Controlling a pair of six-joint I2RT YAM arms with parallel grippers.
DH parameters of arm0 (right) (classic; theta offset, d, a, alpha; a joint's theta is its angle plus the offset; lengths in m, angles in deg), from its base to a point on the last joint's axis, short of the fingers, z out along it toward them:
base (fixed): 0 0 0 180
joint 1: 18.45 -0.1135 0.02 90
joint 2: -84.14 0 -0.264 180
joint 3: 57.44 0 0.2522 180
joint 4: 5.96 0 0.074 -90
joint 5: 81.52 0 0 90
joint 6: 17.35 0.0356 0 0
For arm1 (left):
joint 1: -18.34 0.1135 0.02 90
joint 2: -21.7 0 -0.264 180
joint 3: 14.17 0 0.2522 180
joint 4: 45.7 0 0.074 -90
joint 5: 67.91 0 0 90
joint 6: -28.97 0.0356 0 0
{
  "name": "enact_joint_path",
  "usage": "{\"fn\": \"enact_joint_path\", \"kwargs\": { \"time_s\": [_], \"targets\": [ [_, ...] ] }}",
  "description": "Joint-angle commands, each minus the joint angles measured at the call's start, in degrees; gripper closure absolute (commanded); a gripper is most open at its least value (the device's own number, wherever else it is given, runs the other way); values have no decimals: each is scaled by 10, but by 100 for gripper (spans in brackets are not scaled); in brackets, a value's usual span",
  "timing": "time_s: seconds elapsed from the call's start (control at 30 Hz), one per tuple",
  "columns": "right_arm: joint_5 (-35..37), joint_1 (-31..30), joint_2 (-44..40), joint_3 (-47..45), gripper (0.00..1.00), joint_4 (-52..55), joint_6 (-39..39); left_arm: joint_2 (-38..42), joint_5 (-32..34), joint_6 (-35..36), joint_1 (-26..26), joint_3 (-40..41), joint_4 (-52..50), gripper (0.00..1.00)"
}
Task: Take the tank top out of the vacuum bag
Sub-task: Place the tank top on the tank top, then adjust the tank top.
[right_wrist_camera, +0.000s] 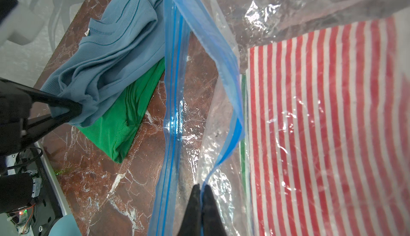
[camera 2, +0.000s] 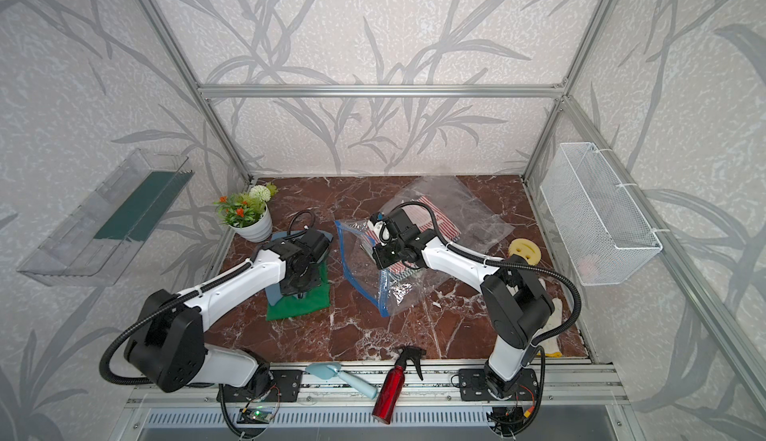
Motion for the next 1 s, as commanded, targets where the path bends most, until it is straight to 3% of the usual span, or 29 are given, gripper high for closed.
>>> {"fn": "enact_joint_path", "kwargs": {
  "time_s": [0.0,0.13,0.43,0.5,0.57,0.7,0.83,0.9,0.97],
  "targets": [
    [4,-8,-2,16,100,16,1,51,-60,10,7,-21,-15,100],
    [5,-15,1,21,100,17,1,98,-135,2,14,-24,-5,100],
    [9,-31,13,40,100,27,1,155,-202,-22,27,39,67,100],
    [10,-34,14,41,100,26,0,141,-229,-5,27,50,86,74],
    [10,-35,18,45,100,27,0,120,-237,24,27,41,69,59],
    [8,-37,24,52,100,30,-1,138,-159,36,27,33,30,55],
    [6,-37,36,60,100,29,-3,212,-19,-56,32,63,11,55],
    [2,-37,44,65,100,28,-3,224,41,-113,61,77,-32,56],
    [-3,-37,49,66,100,26,-5,222,35,-137,116,105,-45,57]
  ]
}}
